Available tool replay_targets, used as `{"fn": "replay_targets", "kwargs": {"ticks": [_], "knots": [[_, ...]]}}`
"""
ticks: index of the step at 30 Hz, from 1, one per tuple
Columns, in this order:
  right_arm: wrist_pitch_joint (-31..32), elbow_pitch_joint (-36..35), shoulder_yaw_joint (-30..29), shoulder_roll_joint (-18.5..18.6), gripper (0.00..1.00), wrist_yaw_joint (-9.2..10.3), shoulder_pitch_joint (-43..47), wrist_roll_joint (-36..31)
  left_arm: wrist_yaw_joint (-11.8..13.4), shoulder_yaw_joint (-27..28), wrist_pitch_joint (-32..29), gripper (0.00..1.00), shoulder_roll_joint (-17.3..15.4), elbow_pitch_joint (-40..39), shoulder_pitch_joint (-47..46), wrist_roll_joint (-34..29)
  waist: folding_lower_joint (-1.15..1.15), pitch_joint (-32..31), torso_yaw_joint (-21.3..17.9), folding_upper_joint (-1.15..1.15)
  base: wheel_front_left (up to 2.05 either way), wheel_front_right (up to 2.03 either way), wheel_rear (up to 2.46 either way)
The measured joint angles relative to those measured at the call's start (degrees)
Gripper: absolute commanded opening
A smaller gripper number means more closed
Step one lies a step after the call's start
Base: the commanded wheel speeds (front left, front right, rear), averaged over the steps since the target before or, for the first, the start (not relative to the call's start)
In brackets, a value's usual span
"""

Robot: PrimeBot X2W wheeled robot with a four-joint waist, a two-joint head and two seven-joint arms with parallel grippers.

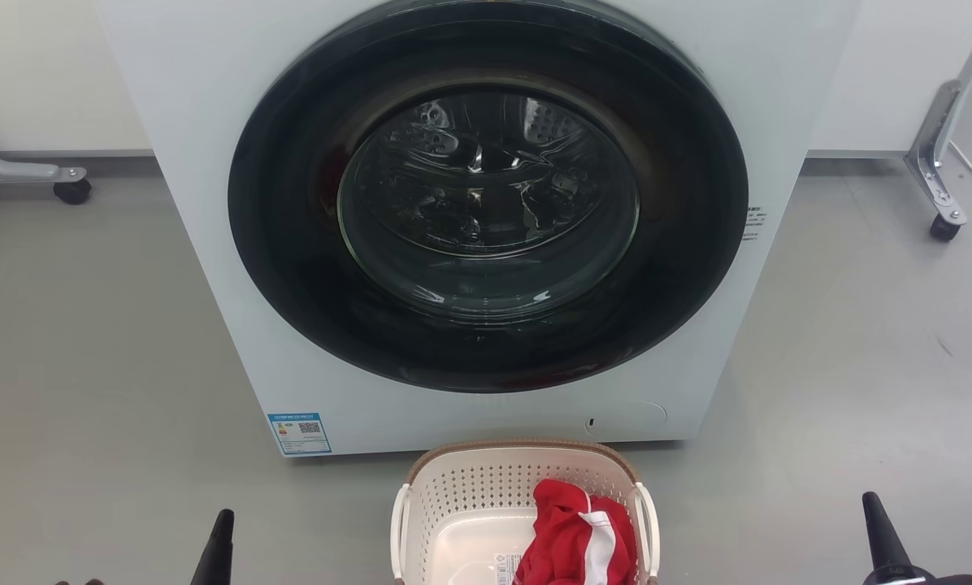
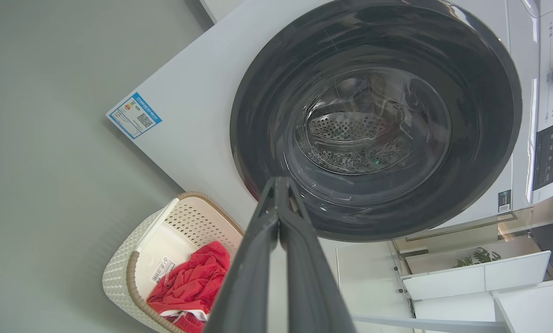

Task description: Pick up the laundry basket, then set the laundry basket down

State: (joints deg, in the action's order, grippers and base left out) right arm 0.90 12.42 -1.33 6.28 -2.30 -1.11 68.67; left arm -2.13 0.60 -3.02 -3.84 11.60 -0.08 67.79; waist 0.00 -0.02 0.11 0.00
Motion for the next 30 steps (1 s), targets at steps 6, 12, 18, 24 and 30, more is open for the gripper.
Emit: {"fn": "replay_targets", "kwargs": {"ticks": [6, 12, 18, 24, 30], "knots": [[1.1, 1.0, -1.2, -0.8, 0.00, -0.80, -0.9, 4.4, -1.0, 0.9, -0.8, 0.00, 0.3, 1.0, -1.0, 4.4, 0.00, 0.0, 0.0, 0.00, 0.00, 0.00, 0.00], [2.0, 1.7, -2.2, -1.3, 0.00, -1.53, -1.2, 8.1, -1.5, 1.6, -1.3, 0.00, 0.4, 1.8, -1.2, 8.2, 0.00, 0.0, 0.0, 0.00, 0.00, 0.00, 0.00], [3.1, 2.6, -3.5, -2.0, 0.00, -2.35, -2.1, 12.4, -2.5, 2.6, -1.9, 0.00, 0.6, 2.8, -2.3, 12.7, 0.00, 0.1, -0.1, 0.00, 0.00, 0.00, 0.00], [4.4, 3.4, -4.8, -2.9, 0.00, -3.42, -3.2, 17.7, -3.6, 3.5, -2.6, 0.00, 0.8, 3.9, -3.4, 18.2, 0.00, 0.1, -0.1, 0.00, 0.00, 0.00, 0.00], [5.2, 4.4, -5.9, -3.5, 0.00, -4.25, -3.3, 21.4, -4.5, 4.4, -3.2, 0.00, 1.2, 4.8, -3.7, 22.0, 0.00, 0.1, -0.1, 0.00, 0.00, 0.00, 0.00]]}}
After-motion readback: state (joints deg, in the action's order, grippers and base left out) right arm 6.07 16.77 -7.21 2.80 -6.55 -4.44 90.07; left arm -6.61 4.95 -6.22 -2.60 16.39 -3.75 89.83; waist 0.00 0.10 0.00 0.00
